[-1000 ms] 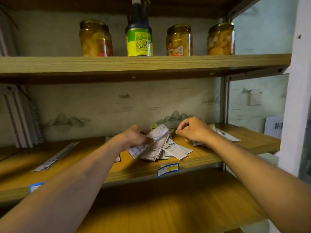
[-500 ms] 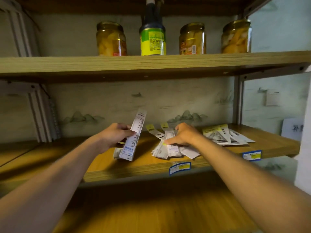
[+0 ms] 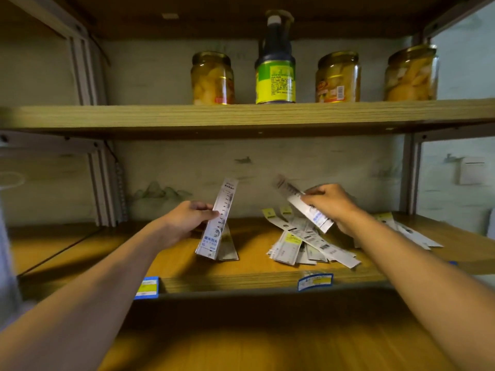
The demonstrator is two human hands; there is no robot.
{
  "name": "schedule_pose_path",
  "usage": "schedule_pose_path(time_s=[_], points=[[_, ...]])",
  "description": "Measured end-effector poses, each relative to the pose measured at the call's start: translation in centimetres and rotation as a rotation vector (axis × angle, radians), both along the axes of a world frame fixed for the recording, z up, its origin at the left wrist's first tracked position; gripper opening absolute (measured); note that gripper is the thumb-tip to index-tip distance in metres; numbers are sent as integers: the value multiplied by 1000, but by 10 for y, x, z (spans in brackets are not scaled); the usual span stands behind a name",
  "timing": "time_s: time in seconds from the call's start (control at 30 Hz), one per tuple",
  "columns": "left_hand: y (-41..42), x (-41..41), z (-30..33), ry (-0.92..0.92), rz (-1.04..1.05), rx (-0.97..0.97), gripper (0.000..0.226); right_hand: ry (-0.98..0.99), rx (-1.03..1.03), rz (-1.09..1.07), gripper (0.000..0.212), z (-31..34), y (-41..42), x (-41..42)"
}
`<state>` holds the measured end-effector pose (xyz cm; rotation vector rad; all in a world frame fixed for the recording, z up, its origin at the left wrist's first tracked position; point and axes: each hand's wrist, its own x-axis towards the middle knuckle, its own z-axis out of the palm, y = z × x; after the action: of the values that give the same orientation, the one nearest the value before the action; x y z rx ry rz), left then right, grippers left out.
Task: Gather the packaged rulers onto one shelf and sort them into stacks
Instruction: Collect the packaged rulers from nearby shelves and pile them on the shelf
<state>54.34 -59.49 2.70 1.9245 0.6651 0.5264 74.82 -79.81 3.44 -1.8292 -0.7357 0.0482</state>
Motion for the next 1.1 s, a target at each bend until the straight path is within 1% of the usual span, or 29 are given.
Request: schedule_pose_path(time_s=[0.1, 0.2, 0.33, 0.4, 0.47, 0.53, 0.6, 0.67, 0.77, 0.87, 0.97, 1.1], points=[[25, -27, -3, -43, 70, -34, 17, 55, 55, 90, 14, 7, 24, -23], [54, -63, -11, -57, 140, -24, 11, 93, 75, 186, 11, 0, 56, -56], [96, -96, -25, 3, 221, 136, 29, 116, 50, 266, 18, -11, 108, -93], [113, -100, -34, 35, 242, 226, 33, 152, 51, 288, 24, -16, 136, -109], [128, -100, -44, 36, 267, 319, 30, 183, 57, 322, 27, -23, 162, -127], [140, -97, -54, 110, 287, 420, 25, 228, 90, 364, 28, -31, 187, -145], [143, -95, -58, 222, 289, 472, 35, 237, 111, 368, 26, -38, 208, -160], [146, -92, -60, 247, 311, 477, 40, 236, 142, 353, 26, -45, 226, -169], [148, -91, -60, 207, 398, 501, 41, 192, 147, 325, 30, -58, 244, -176], [151, -92, -60, 147, 432, 453, 32, 96, 33, 318, 29, -66, 247, -176], [150, -91, -60, 111, 417, 450, 30, 27, -24, 276, 32, -71, 247, -174], [152, -92, -63, 54, 419, 461, 27, -207, -152, 211, 41, -75, 254, -175]])
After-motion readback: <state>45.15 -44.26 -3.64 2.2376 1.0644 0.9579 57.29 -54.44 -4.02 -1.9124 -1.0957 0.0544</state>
